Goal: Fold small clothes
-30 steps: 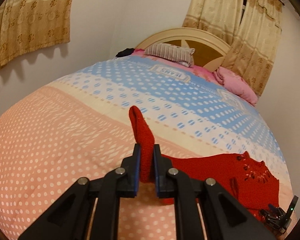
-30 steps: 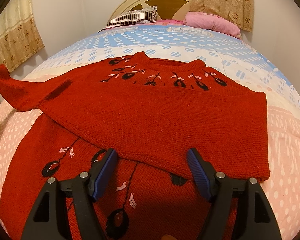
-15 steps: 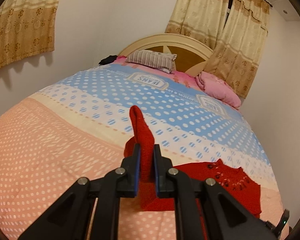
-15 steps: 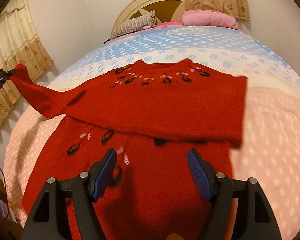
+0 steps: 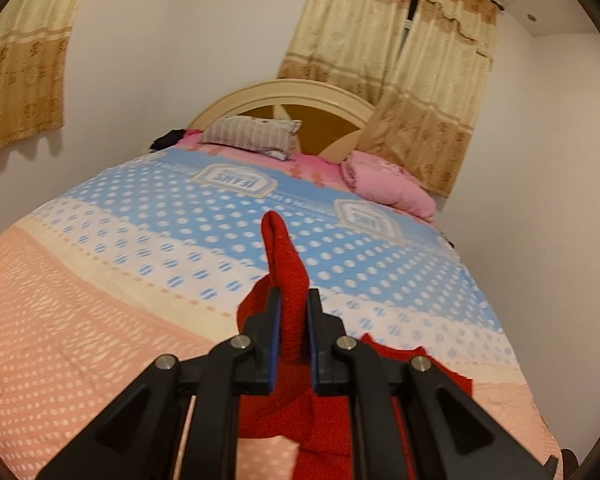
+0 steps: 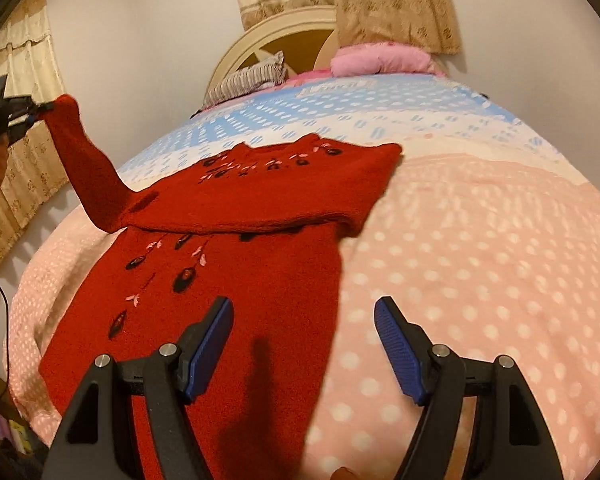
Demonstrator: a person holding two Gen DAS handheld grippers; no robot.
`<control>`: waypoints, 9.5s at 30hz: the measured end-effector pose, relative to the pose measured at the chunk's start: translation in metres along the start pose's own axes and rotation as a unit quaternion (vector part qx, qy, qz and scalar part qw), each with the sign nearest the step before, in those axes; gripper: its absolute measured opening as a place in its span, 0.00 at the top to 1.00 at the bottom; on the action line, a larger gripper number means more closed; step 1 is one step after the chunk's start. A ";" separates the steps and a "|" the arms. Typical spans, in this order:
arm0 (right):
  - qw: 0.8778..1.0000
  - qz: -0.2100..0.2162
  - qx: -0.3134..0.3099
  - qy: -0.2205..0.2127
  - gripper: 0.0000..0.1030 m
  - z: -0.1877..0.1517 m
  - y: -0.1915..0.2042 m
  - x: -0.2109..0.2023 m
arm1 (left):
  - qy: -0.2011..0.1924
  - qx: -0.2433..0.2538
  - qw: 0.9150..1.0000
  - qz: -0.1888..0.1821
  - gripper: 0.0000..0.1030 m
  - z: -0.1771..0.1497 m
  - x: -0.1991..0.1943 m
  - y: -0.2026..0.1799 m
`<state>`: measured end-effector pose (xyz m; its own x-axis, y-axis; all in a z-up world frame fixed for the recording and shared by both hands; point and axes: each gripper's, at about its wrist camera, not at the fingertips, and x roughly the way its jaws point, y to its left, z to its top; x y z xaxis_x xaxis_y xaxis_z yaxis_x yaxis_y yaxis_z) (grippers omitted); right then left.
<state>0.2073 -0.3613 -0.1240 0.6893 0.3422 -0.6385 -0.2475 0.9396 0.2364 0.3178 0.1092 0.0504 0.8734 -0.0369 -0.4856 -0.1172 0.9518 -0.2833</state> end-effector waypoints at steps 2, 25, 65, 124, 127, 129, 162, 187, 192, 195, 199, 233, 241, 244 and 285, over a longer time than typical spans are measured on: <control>1.000 0.004 0.012 -0.005 0.29 -0.005 -0.007 -0.002 | 0.000 0.004 1.000 -0.007 0.88 0.000 0.001 -0.011; 0.998 0.024 0.065 -0.011 0.28 -0.021 -0.025 0.002 | 0.064 0.144 0.984 -0.077 0.88 -0.130 0.071 -0.214; 0.991 0.045 0.068 0.105 0.93 0.060 0.028 0.091 | 0.147 0.146 0.975 0.081 0.16 -0.203 0.080 -0.008; 0.995 -0.071 -0.031 0.057 0.76 0.072 0.018 0.075 | 0.139 0.145 0.970 0.137 0.00 -0.175 0.123 -0.017; 0.995 -0.059 0.008 0.079 0.75 0.060 -0.003 0.086 | 0.149 0.141 0.970 0.128 0.00 -0.179 0.128 -0.014; 0.996 -0.051 0.003 0.069 0.75 0.052 -0.005 0.082 | 0.148 0.140 0.971 0.125 0.00 -0.180 0.128 -0.012; 0.998 -0.025 0.042 0.048 0.72 0.042 -0.018 0.075 | 0.163 0.112 0.976 0.087 0.00 -0.186 0.110 0.000; 0.997 -0.026 0.008 0.068 0.58 -0.028 0.032 -0.005 | 0.137 0.168 0.975 0.045 0.00 -0.231 0.000 -0.010; 0.997 -0.023 0.004 0.069 0.58 -0.042 0.037 -0.021 | 0.140 0.170 0.975 0.040 0.00 -0.241 -0.011 -0.010; 0.997 -0.022 0.008 0.074 0.58 -0.050 0.038 -0.028 | 0.143 0.169 0.975 0.037 0.00 -0.246 -0.018 -0.009; 0.997 -0.023 0.009 0.073 0.58 -0.061 0.039 -0.038 | 0.150 0.165 0.974 0.029 0.00 -0.256 -0.028 -0.007; 0.996 0.009 0.019 0.086 0.59 -0.129 0.054 -0.089 | 0.198 0.114 0.972 -0.046 0.83 -0.311 -0.103 0.017; 0.998 0.040 0.036 0.034 0.94 -0.120 0.049 -0.112 | 0.186 0.062 0.975 -0.105 0.91 -0.292 -0.114 0.031; 0.998 0.046 0.040 0.008 0.94 -0.112 0.048 -0.122 | 0.166 0.060 0.977 -0.123 0.91 -0.280 -0.118 0.028; 0.992 0.019 0.002 -0.123 0.94 0.082 0.045 -0.107 | 0.093 0.023 0.984 -0.150 0.92 -0.104 -0.013 -0.023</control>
<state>0.1783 -0.3562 0.0152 0.8252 0.3658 -0.4304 -0.2748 0.9257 0.2600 0.2601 0.0565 -0.0230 0.7630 -0.3699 -0.5301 0.1578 0.9019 -0.4021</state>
